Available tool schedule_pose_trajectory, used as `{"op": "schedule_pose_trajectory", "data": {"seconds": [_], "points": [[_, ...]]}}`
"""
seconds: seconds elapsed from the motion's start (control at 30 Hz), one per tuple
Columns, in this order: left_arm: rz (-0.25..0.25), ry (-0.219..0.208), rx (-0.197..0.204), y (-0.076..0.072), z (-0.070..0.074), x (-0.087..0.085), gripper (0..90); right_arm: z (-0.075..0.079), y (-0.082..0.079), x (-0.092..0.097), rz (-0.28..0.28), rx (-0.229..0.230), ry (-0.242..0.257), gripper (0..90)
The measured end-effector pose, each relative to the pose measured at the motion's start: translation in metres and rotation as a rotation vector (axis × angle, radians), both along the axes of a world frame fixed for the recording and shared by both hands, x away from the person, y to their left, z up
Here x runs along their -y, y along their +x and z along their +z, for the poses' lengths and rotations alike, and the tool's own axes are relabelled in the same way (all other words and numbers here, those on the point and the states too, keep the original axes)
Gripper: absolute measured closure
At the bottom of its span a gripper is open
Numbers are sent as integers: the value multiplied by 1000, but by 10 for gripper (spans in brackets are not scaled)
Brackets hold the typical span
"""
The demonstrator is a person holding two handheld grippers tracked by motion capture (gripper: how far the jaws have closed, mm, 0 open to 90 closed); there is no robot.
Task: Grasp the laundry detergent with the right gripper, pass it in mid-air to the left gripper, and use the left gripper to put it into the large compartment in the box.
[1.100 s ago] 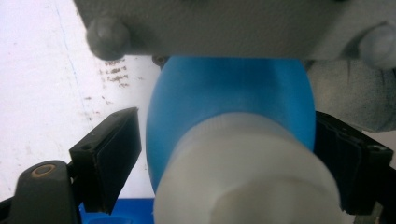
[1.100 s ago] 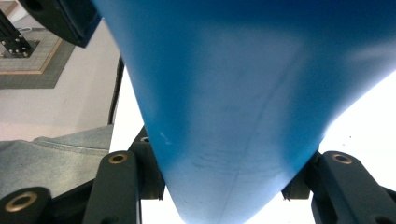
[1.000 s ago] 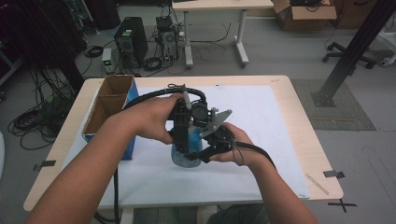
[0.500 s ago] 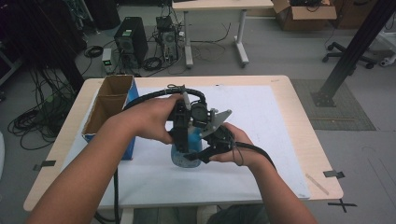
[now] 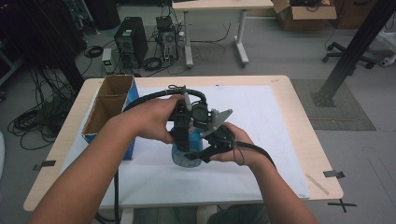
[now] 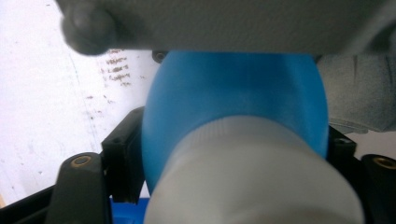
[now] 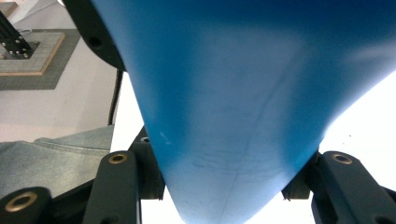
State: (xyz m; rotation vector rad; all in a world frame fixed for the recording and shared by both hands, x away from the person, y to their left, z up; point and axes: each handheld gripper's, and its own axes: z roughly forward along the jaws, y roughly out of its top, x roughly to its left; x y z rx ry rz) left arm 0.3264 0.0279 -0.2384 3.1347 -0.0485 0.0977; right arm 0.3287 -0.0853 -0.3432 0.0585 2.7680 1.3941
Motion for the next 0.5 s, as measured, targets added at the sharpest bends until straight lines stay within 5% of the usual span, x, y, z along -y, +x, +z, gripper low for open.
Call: {"op": "schedule_pose_trajectory", "data": {"seconds": [0.5], "points": [[-1,14,-5,0,0,1,382,0,-1,-1,3,4,-4,463]]}}
